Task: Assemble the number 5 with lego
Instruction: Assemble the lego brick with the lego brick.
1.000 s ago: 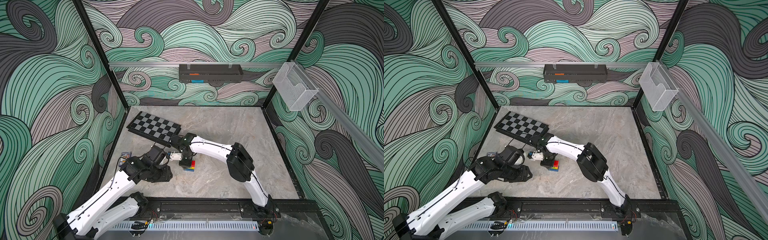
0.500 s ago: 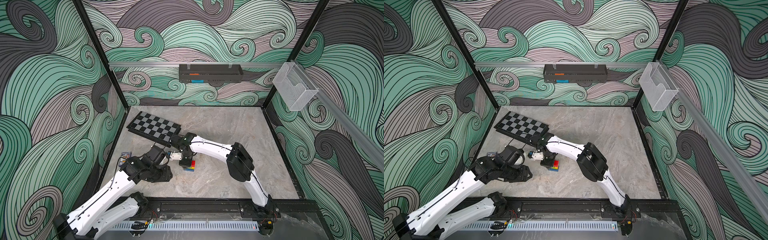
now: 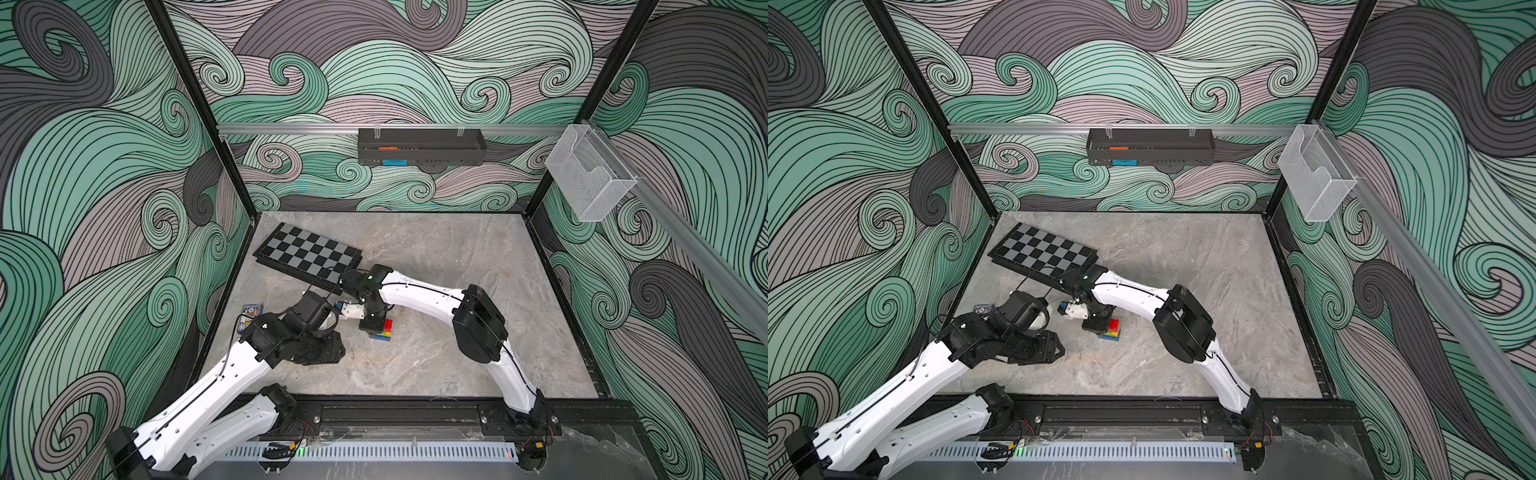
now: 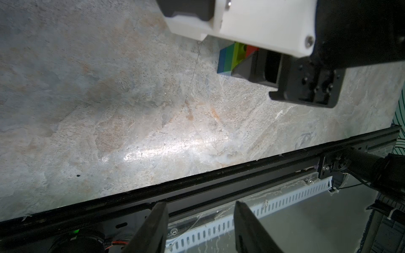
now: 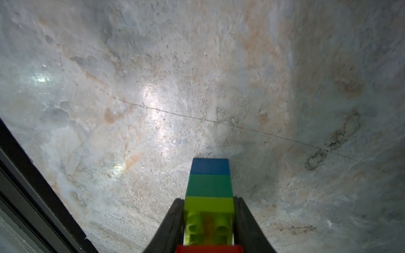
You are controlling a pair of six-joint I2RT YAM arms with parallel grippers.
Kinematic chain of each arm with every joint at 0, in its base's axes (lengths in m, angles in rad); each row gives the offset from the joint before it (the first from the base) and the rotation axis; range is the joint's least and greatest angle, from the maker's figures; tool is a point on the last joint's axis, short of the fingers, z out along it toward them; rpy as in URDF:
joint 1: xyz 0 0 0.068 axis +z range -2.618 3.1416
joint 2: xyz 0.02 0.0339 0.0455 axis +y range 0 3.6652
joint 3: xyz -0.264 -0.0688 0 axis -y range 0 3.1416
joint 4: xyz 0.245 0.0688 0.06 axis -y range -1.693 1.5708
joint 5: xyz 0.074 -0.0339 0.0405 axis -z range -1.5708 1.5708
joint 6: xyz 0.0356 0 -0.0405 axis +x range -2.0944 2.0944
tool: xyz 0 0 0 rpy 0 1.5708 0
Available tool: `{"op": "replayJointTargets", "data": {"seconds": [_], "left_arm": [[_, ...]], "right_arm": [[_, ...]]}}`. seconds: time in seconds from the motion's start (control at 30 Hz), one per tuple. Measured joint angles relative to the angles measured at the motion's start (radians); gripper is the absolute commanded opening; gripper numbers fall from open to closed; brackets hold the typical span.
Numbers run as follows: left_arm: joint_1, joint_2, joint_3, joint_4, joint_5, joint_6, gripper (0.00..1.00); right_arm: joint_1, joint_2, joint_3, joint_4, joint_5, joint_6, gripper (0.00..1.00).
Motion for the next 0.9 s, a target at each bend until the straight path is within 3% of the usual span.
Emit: {"op": "replayJointTargets", "data": {"seconds": [0.57,0.7,0.9], "left_arm": [[0.000,0.000,-0.014,0.000,0.003,0.000,0.52],[0.000,0.000,-0.014,0.000,0.003,0.000,0.52],[0.000,0.000,-0.014,0.000,0.004,0.000,0.52]], "right_arm": [[-0.004,0.013,0.025,-0.027,0.016,0.022,0.31],[-0.005,0.013,0.025,-0.029,0.019,0.024,0.44],[-0.023,0.064,0.003,-0.048,0.074,0.027,0.51]]}}
